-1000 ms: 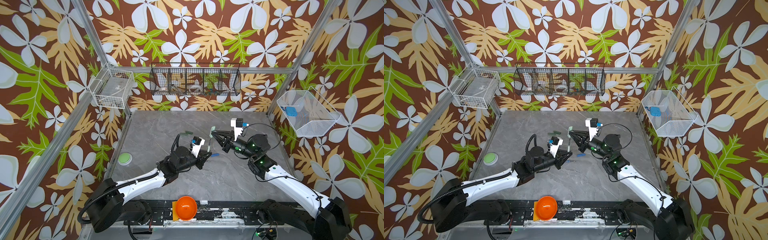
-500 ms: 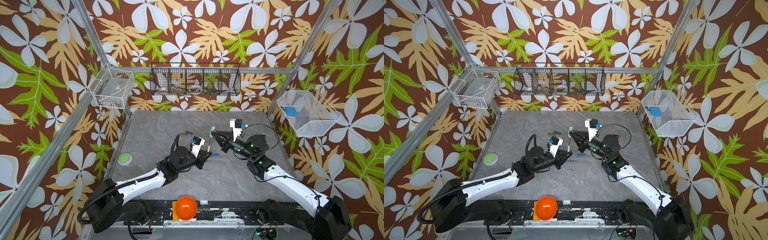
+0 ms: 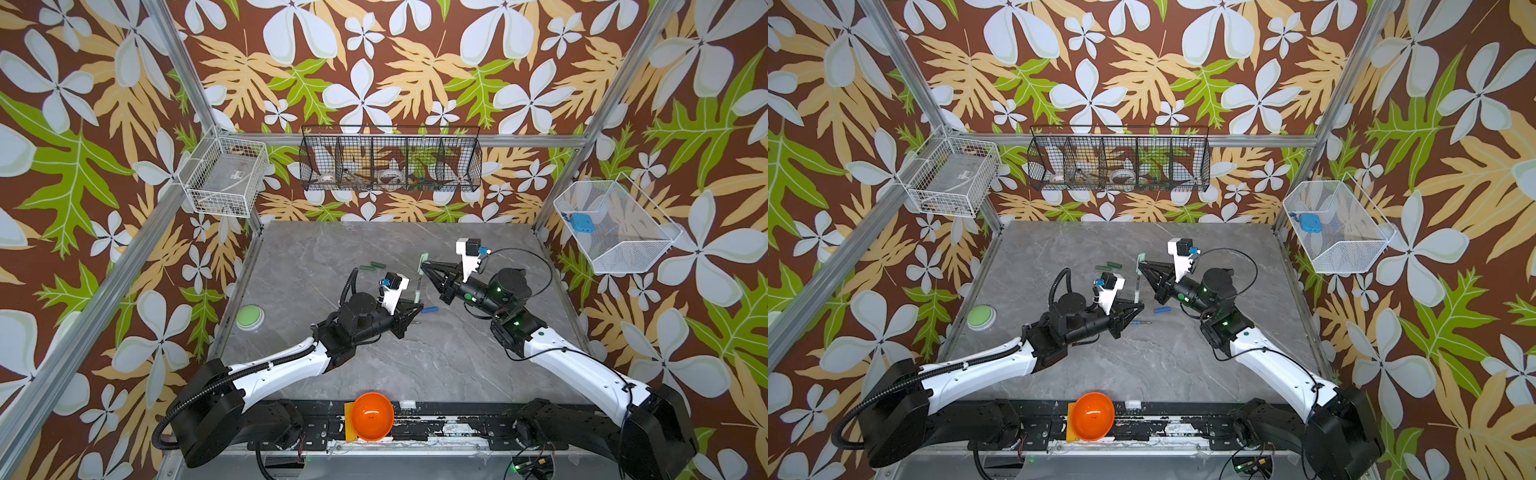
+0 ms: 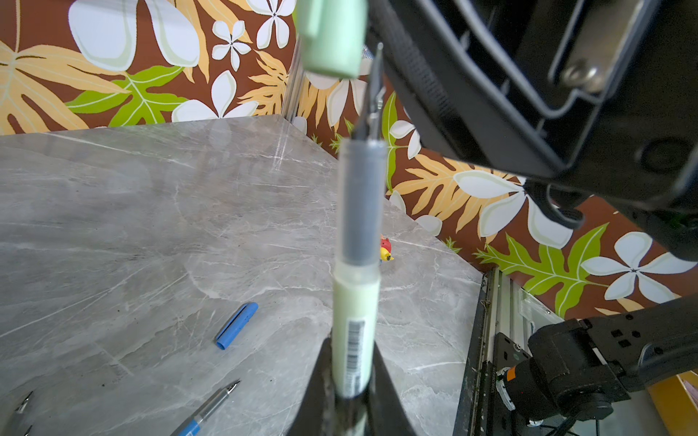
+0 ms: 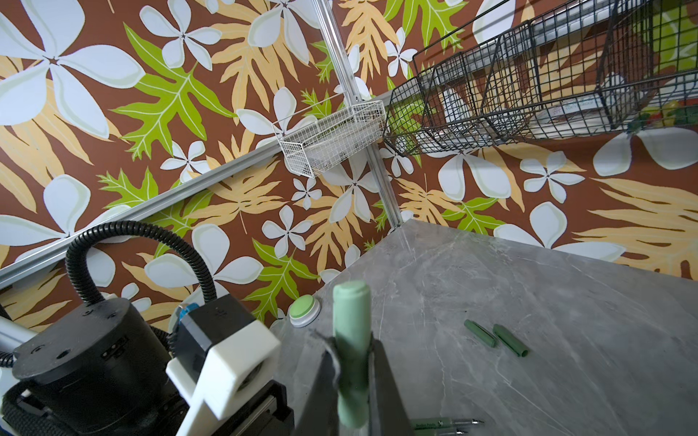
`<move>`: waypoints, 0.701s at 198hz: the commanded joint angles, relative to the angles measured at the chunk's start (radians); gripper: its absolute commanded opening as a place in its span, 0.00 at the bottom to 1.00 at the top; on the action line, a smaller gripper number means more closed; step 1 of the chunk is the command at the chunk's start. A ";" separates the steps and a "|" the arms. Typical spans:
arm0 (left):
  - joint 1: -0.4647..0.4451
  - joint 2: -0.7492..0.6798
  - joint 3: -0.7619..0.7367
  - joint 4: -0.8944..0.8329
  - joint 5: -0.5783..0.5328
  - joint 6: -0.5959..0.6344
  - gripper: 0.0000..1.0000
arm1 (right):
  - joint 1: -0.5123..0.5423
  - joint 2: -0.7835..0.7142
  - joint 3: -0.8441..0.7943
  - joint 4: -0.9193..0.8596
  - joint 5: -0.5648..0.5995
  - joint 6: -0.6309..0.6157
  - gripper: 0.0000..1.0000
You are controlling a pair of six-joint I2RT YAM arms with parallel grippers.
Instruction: Insert the pens into the pen caps
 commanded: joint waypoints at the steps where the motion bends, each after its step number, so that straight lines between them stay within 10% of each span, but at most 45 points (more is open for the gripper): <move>1: 0.000 0.005 0.004 0.028 -0.006 0.004 0.00 | 0.001 -0.015 -0.009 0.047 -0.032 0.013 0.10; 139: 0.000 0.015 0.009 0.040 -0.004 0.002 0.00 | 0.000 -0.031 -0.028 0.033 -0.050 0.012 0.10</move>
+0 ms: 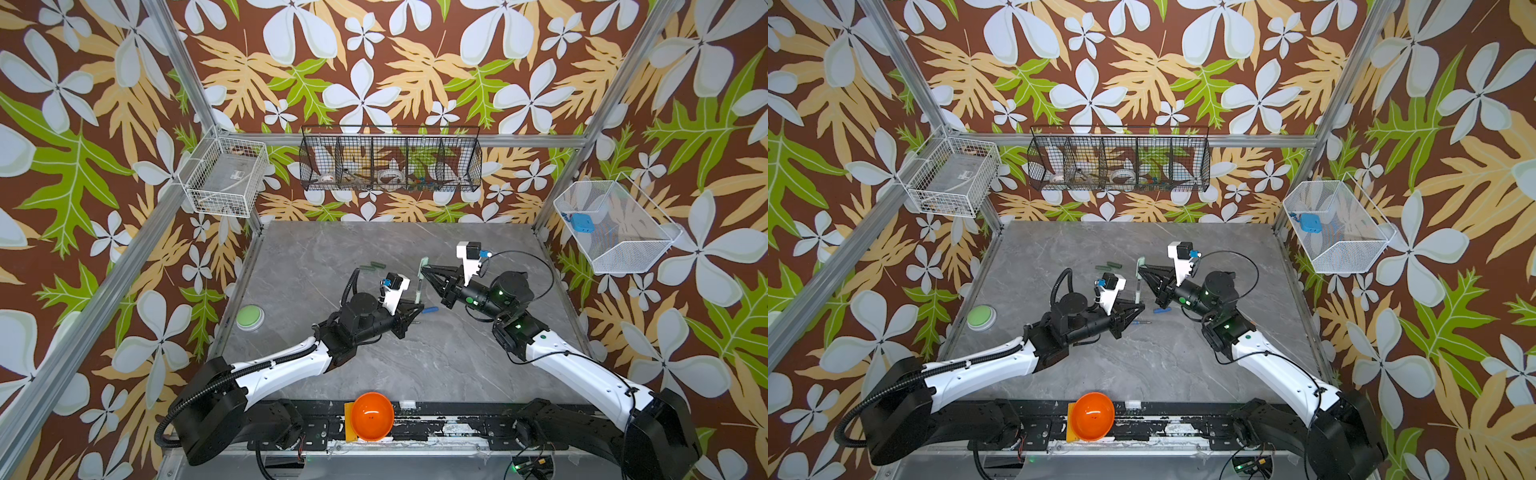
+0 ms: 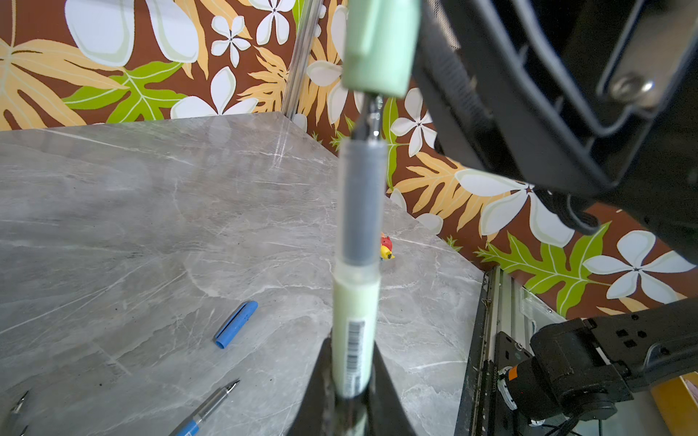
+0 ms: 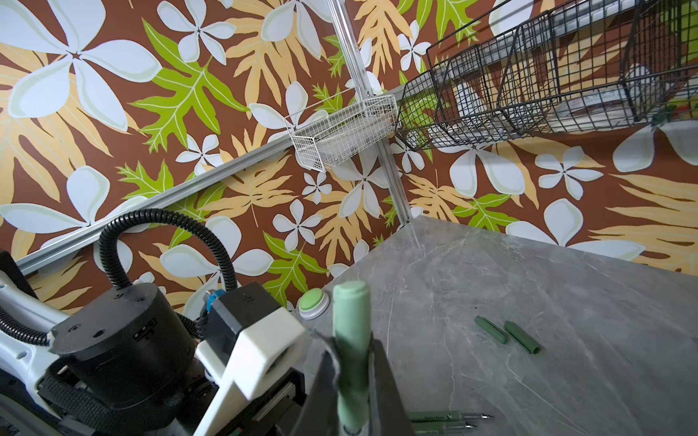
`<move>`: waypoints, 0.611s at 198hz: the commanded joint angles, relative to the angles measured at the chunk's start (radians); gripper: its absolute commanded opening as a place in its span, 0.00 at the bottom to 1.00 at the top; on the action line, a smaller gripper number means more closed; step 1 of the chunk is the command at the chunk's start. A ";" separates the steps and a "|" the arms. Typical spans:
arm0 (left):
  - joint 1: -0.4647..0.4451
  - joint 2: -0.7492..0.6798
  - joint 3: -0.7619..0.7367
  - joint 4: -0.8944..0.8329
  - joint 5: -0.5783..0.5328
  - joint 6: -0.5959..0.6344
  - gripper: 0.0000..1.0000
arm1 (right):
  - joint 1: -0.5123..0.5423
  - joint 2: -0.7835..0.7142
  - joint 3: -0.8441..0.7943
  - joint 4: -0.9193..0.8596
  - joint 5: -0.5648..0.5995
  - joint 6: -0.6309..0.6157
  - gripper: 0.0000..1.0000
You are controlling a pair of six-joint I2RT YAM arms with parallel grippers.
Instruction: Insert the pens into the pen caps
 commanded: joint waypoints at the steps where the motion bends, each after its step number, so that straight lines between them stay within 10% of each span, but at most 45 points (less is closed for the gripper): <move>1: 0.000 0.001 0.010 0.032 -0.004 0.003 0.00 | 0.001 -0.007 -0.007 0.034 -0.023 0.011 0.10; 121: 0.000 0.018 0.041 0.063 -0.015 0.011 0.00 | 0.002 -0.017 -0.041 0.042 -0.039 0.026 0.10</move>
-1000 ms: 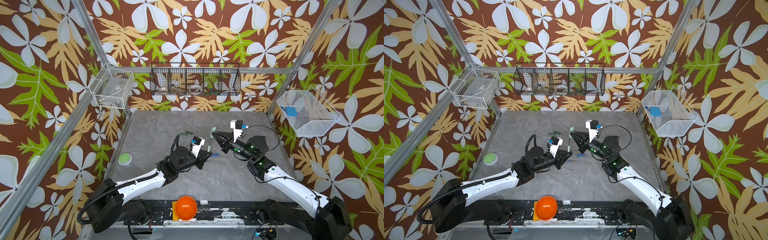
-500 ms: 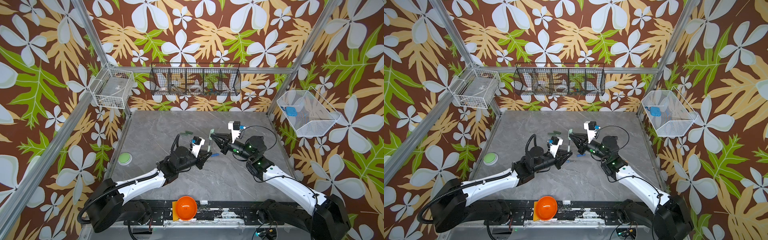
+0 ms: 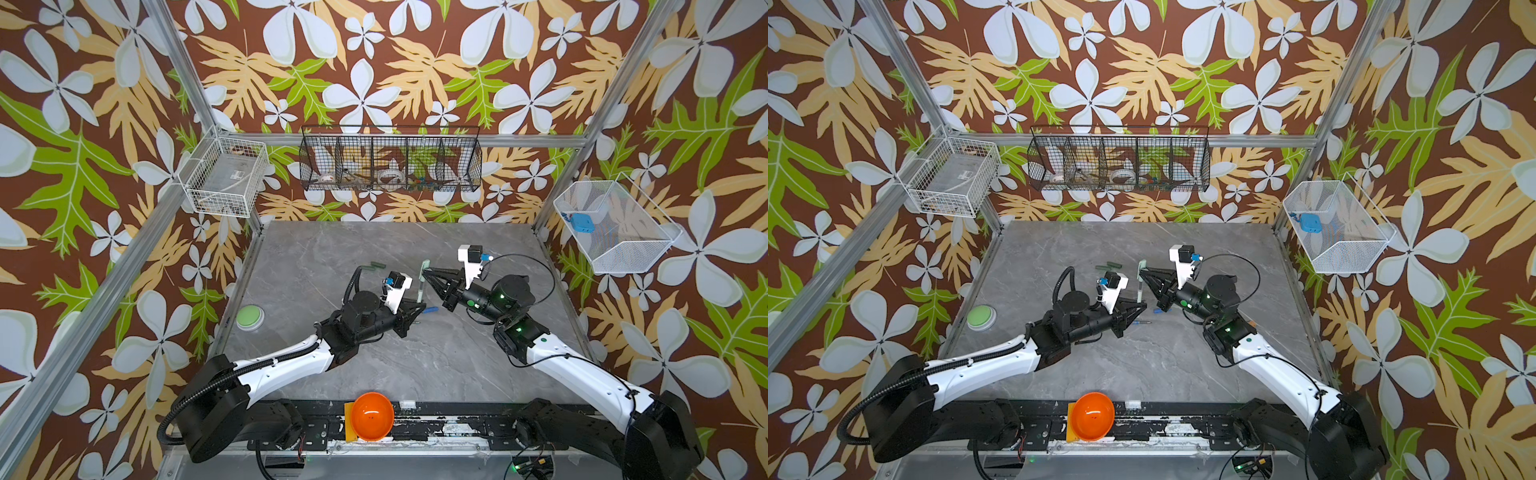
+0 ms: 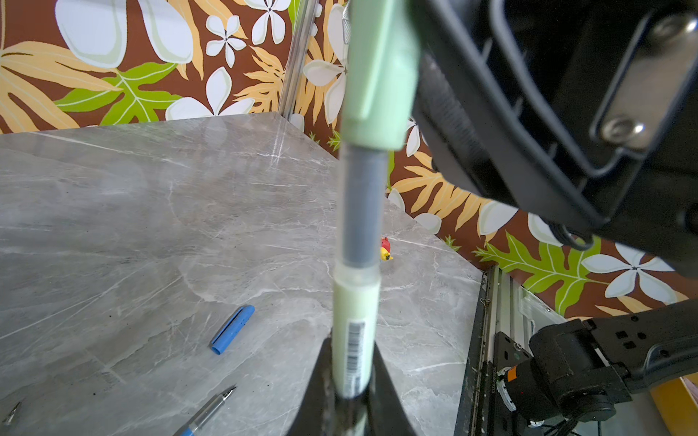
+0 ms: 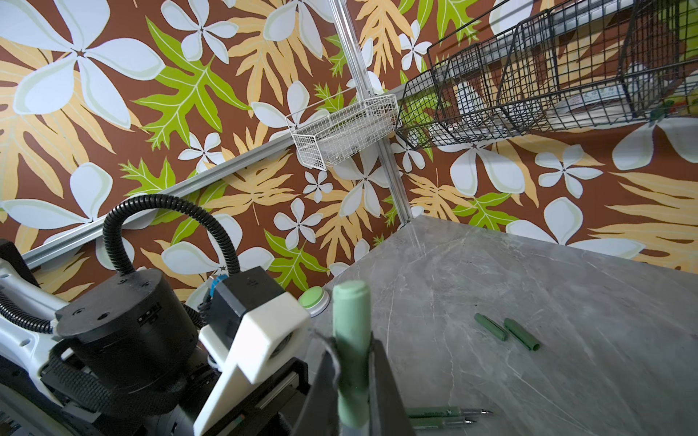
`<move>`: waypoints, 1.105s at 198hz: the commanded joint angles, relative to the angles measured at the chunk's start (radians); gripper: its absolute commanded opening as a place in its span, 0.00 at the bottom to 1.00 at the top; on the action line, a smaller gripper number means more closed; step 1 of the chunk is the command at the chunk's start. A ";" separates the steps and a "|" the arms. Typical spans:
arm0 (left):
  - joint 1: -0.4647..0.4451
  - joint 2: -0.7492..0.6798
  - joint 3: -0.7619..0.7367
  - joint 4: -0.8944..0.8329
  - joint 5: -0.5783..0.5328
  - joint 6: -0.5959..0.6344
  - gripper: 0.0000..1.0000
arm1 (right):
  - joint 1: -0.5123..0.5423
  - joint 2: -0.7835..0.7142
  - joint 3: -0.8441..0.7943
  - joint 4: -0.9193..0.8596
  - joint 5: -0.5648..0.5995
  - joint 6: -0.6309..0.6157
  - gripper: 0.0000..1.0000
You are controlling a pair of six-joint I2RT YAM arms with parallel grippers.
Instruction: Insert the pens into the pen caps
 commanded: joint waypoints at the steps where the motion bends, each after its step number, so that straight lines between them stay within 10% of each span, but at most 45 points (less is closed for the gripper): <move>1: 0.000 -0.002 0.014 0.069 -0.016 0.007 0.00 | 0.002 -0.001 -0.004 0.005 -0.029 0.019 0.10; 110: 0.000 -0.009 0.043 0.079 -0.009 0.014 0.00 | 0.017 -0.017 0.002 -0.104 0.011 -0.066 0.11; 162: 0.000 0.004 0.055 0.057 -0.023 0.027 0.00 | 0.022 -0.123 0.041 -0.324 0.031 -0.176 0.47; 219: 0.000 0.012 0.042 0.023 -0.017 0.038 0.00 | 0.016 -0.028 0.197 -0.453 0.020 -0.204 0.55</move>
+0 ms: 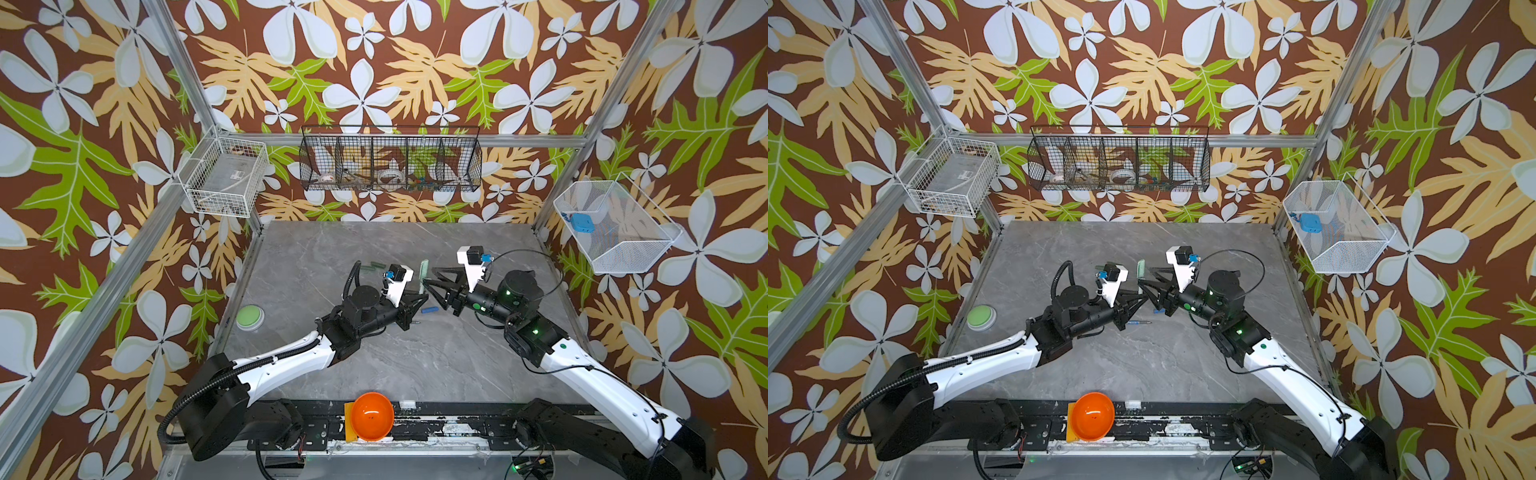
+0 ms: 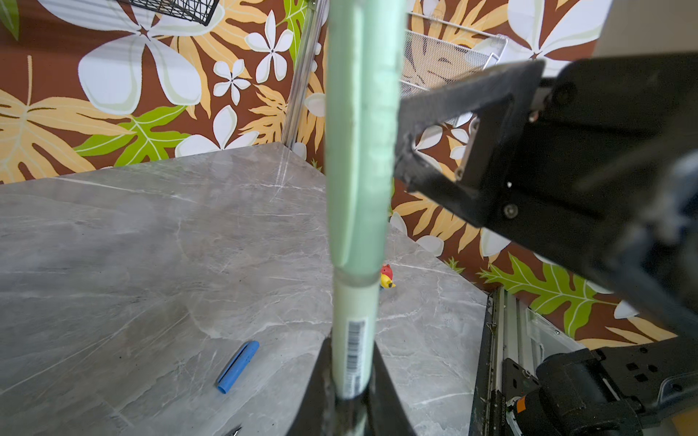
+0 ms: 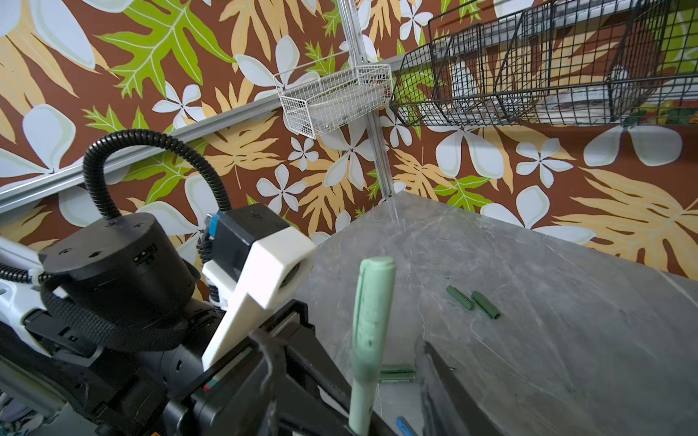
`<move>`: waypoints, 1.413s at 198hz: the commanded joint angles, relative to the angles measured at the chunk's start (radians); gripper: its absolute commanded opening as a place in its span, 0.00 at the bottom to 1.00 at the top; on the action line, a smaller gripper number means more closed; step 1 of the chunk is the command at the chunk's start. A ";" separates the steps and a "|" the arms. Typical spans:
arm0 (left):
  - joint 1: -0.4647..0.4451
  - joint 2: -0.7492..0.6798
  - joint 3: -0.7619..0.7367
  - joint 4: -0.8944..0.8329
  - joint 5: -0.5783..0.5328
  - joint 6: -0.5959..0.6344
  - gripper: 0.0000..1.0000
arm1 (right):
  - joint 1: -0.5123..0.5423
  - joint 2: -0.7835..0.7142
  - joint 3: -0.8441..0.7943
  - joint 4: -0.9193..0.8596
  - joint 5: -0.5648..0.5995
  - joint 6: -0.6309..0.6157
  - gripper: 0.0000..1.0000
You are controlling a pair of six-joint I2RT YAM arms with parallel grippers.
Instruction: Insert the pens into the pen caps
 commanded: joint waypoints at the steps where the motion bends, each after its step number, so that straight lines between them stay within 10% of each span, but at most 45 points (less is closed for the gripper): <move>1: 0.001 0.000 -0.007 0.010 0.002 0.011 0.00 | -0.003 0.053 0.066 -0.073 -0.023 -0.027 0.55; 68: 0.000 -0.011 -0.026 0.026 -0.004 0.014 0.00 | -0.013 0.149 0.153 -0.086 -0.064 -0.023 0.52; 166: 0.001 -0.017 -0.032 0.075 -0.049 0.031 0.00 | -0.018 0.201 0.183 -0.092 -0.128 -0.005 0.00; 280: 0.051 0.018 0.206 0.239 -0.066 0.161 0.00 | -0.033 0.264 0.151 -0.130 -0.194 -0.006 0.00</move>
